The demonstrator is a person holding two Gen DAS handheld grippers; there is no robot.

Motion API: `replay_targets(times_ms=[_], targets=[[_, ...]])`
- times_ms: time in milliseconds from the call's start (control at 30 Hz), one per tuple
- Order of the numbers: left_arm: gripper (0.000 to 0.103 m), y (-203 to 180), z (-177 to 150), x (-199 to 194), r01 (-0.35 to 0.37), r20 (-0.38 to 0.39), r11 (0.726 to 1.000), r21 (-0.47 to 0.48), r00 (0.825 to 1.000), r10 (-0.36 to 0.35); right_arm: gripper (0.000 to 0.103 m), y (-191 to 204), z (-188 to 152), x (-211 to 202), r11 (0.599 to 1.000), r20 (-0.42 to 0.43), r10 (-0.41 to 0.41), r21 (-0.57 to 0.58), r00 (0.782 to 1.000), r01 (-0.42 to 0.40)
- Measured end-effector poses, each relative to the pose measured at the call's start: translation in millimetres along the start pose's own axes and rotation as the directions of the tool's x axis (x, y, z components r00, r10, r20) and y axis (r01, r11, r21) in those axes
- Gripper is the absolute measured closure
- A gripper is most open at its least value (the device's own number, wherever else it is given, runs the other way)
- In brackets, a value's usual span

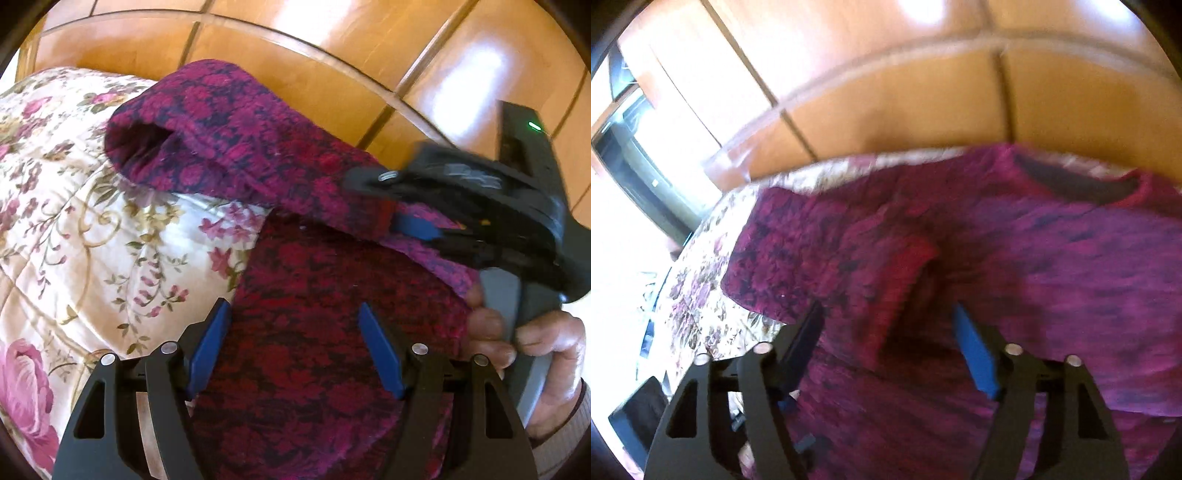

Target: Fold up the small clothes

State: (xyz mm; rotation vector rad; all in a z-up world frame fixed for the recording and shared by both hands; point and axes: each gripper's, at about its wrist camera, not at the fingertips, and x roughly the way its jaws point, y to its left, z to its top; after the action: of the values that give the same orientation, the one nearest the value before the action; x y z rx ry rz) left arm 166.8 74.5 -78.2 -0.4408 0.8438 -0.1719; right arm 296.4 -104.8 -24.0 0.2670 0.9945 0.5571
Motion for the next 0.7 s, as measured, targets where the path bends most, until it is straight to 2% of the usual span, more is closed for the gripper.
replay_targets(times_ms=[67,100,167,267,433,533,667,700], targets=[[0.032,11.6,-0.8,4.4,0.032,-0.023,0.998,-0.056,0.999,-0.033,0.074,9.6,0.4,13.8,0.998,-0.018,-0.058,-0.026,0.998,0.058],[0.032,14.9,-0.4,3.7,0.048,-0.015,0.996,-0.074,0.999,-0.05,0.092,15.1,2.5,11.1,0.996,-0.006,-0.067,-0.056,0.998,0.066],[0.032,14.8,-1.7,2.0,0.051,-0.007,0.996,-0.074,0.999,-0.052,0.093,26.5,3.3,-2.8,0.991,0.035,-0.092,-0.089,0.995,0.095],[0.032,10.8,-3.2,2.6,0.032,-0.007,0.998,-0.055,0.999,-0.032,0.094,34.8,6.0,-45.2,0.981,0.153,-0.115,-0.138,0.981,0.137],[0.032,7.1,-1.3,5.6,0.033,-0.006,0.998,-0.056,0.999,-0.033,0.094,14.4,14.8,-113.7,0.979,0.298,-0.152,-0.086,0.942,0.185],[0.032,4.1,-1.9,6.1,0.023,-0.015,0.998,-0.057,1.0,-0.024,0.094,-13.6,15.9,-139.4,0.971,0.338,-0.213,-0.03,0.917,0.237],[0.033,2.4,10.4,6.8,0.001,-0.054,0.996,-0.092,0.999,-0.006,0.094,-51.3,9.4,-155.2,0.957,0.328,-0.289,0.06,0.899,0.285],[0.033,0.3,16.9,7.3,-0.026,-0.064,0.995,-0.093,0.998,0.02,0.094,-61.4,6.7,-157.6,0.953,0.322,-0.302,0.078,0.897,0.293]])
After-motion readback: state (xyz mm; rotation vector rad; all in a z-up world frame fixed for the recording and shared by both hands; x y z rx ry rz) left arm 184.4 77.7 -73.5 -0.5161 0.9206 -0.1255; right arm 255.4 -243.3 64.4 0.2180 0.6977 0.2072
